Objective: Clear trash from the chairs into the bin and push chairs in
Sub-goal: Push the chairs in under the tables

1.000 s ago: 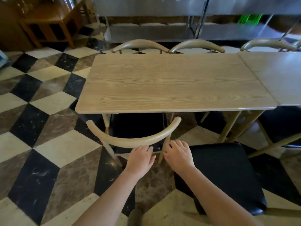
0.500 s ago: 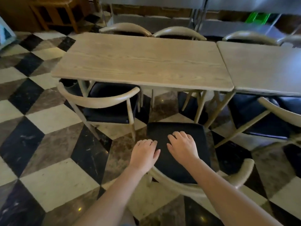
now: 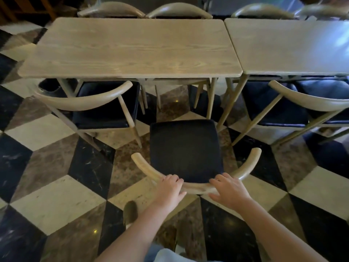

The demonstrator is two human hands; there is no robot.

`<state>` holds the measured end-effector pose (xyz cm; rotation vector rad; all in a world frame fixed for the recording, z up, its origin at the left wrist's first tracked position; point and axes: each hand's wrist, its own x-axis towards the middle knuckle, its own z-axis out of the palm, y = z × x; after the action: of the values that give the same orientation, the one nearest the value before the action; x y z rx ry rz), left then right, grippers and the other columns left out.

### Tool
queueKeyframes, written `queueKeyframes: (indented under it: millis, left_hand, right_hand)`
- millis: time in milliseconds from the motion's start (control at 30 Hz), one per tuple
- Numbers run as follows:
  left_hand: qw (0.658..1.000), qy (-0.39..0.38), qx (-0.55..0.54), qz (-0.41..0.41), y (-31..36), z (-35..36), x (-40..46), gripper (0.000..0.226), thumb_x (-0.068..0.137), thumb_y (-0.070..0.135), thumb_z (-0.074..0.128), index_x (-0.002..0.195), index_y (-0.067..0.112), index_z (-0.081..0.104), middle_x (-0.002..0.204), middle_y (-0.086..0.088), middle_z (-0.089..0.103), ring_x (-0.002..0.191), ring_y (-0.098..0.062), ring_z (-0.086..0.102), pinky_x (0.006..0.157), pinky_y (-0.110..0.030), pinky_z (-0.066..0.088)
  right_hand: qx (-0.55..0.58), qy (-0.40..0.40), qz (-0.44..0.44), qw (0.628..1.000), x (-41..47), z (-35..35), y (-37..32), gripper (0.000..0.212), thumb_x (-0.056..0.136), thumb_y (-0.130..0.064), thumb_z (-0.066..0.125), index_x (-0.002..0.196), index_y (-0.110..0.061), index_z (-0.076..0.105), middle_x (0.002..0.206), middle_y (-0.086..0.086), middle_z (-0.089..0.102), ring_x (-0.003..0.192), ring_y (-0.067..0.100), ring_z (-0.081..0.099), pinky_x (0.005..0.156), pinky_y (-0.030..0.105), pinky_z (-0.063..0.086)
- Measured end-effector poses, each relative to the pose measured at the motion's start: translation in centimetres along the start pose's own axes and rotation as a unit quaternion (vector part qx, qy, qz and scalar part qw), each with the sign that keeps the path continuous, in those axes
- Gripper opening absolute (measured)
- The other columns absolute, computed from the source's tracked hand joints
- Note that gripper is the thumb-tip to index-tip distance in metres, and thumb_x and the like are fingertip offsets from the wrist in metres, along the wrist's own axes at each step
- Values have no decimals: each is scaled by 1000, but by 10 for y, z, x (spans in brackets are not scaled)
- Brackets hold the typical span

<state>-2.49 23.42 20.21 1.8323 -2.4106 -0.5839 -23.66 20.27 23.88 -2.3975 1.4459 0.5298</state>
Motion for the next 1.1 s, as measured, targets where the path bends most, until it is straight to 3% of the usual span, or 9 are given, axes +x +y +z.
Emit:
queueKeyframes:
  millis: [200,333,500,667,1100]
  left_hand:
    - [1000,-5,11,-17,-3,0,5,39,91,41,53,123,18,57,121,0,61,111,-15,54,95,-27,46]
    - [999,-4,4,-31,-6,0,8,40,91,40,52,124,17,57,122,0,61,113,-14,53,97,-26,44]
    - [999,-2,3,-37,-12,-7,20,40,92,38,52,123,14,59,122,-2,62,114,-17,53,92,-27,45]
    - [999,-5,9,-41,-25,-21,48,40,93,35,51,126,13,55,125,-3,59,119,-17,51,98,-28,42]
    - [999,4,14,-38,-83,-66,175,40,93,33,52,127,13,54,125,-4,59,117,-17,53,99,-28,43]
  right_hand:
    - [-32,15,-35,999,3,7,8,26,94,-27,49,120,-20,52,115,0,57,103,19,50,83,33,49]
    - [-33,21,-50,998,9,9,10,25,93,-21,52,119,-19,53,113,0,57,101,19,50,81,32,48]
    - [-32,28,-59,997,24,4,15,21,93,-23,51,114,-19,53,109,0,57,97,19,49,78,32,49]
    - [-24,32,-47,998,56,-8,19,21,92,-24,55,112,-21,52,105,-2,56,96,18,49,74,31,50]
    - [-37,38,-42,998,184,-71,60,27,90,-23,58,115,-22,48,109,-1,55,97,19,50,73,30,48]
